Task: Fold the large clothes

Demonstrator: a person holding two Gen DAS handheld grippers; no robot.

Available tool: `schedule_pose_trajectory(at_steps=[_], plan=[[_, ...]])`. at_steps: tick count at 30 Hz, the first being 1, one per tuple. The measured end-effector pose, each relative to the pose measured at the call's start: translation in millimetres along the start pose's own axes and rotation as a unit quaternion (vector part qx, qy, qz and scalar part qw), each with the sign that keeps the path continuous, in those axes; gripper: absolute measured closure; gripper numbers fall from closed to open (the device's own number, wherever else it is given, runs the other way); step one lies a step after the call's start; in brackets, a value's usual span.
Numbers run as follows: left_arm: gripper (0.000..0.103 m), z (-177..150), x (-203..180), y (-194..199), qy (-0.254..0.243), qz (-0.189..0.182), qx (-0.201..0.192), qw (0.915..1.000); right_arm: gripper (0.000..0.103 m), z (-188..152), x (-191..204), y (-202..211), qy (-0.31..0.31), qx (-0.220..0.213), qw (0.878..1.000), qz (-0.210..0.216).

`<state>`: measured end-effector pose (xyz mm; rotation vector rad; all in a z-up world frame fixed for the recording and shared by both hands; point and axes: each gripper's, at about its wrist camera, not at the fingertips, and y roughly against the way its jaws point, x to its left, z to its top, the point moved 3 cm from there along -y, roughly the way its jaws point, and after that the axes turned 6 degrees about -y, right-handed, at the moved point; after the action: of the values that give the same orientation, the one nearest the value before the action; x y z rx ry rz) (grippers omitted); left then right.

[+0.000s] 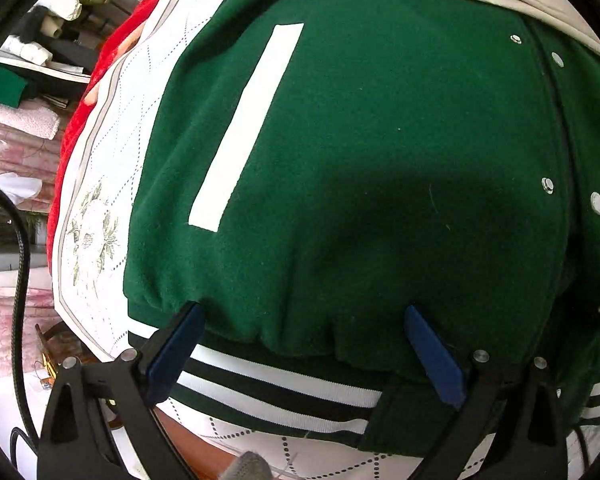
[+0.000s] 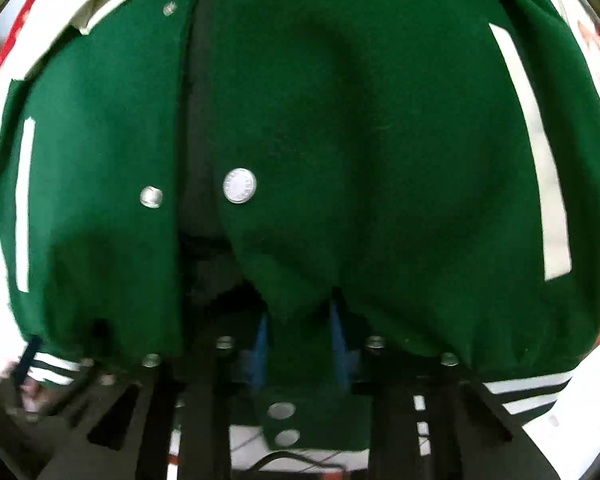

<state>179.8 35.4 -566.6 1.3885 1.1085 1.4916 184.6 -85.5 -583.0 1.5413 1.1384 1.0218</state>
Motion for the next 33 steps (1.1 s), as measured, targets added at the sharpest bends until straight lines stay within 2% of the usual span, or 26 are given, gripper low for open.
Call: schedule_pose_trajectory(at_steps=[5, 7, 10, 12, 13, 14, 15, 18, 20, 23, 25, 27, 29, 30, 31, 33], plan=[[0.000, 1.0, 15.4, 0.3, 0.012, 0.011, 0.004, 0.9999, 0.088, -7.6, 22.2, 0.3, 0.024, 0.023, 0.998, 0.053], [0.000, 4.3, 23.5, 3.5, 0.024, 0.008, 0.006, 0.9997, 0.085, -5.3, 22.1, -2.2, 0.031, 0.052, 0.994, 0.087], [0.000, 14.9, 32.3, 18.6, 0.041, 0.002, -0.005, 0.9992, 0.082, 3.7, -5.5, 11.5, 0.002, 0.090, 0.984, 0.155], [0.000, 31.0, 25.3, 35.8, 0.047, -0.009, -0.031, 0.9984, 0.078, 13.6, -27.3, 27.3, -0.008, 0.086, 0.982, 0.165], [0.000, 38.0, 22.2, 41.3, 0.044, -0.016, -0.041, 0.9981, 0.073, 21.5, -45.2, 42.4, -0.013, 0.064, 0.986, 0.155], [0.000, 48.4, 10.5, 48.1, 0.039, -0.025, -0.052, 0.9976, 0.059, 29.9, -59.0, 55.5, -0.016, 0.042, 0.989, 0.144], [0.000, 58.8, -3.1, 53.7, 0.037, -0.036, -0.062, 0.9968, 0.051, 39.1, -71.3, 69.0, -0.019, 0.018, 0.991, 0.130], [0.000, 85.1, -45.9, 62.2, 0.024, -0.071, -0.081, 0.9939, 0.051, 75.7, -119.6, 102.8, -0.042, -0.044, 0.994, 0.094], [0.000, 103.5, -74.9, 66.1, 0.008, -0.075, -0.096, 0.9926, 0.051, 106.4, -150.6, 115.8, -0.070, -0.065, 0.991, 0.089], [0.000, 130.2, -109.4, 61.1, -0.019, -0.062, -0.107, 0.9922, 0.051, 158.6, -187.4, 129.6, -0.094, -0.112, 0.987, 0.068], [0.000, 146.5, -130.8, 49.1, -0.041, -0.032, -0.113, 0.9922, 0.051, 192.0, -210.9, 129.6, -0.092, -0.138, 0.985, 0.051], [0.000, 158.1, -142.0, 32.6, -0.059, 0.006, -0.112, 0.9919, 0.051, 211.4, -208.4, 120.5, -0.083, -0.146, 0.985, 0.042], [0.000, 161.6, -140.7, 21.2, -0.060, 0.008, -0.113, 0.9917, 0.052, 227.8, -188.6, 97.0, -0.065, -0.146, 0.987, 0.022], [0.000, 161.7, -138.6, 20.4, -0.056, 0.006, -0.120, 0.9912, 0.057, 236.7, -190.1, 89.7, -0.057, -0.153, 0.987, -0.008], [0.000, 160.0, -136.4, 20.8, -0.056, 0.006, -0.122, 0.9910, 0.057, 242.7, -196.2, 84.7, -0.064, -0.160, 0.985, -0.033], [0.000, 157.1, -134.8, 23.3, -0.058, 0.008, -0.121, 0.9910, 0.056, 250.6, -212.1, 78.5, -0.094, -0.155, 0.983, -0.032]])
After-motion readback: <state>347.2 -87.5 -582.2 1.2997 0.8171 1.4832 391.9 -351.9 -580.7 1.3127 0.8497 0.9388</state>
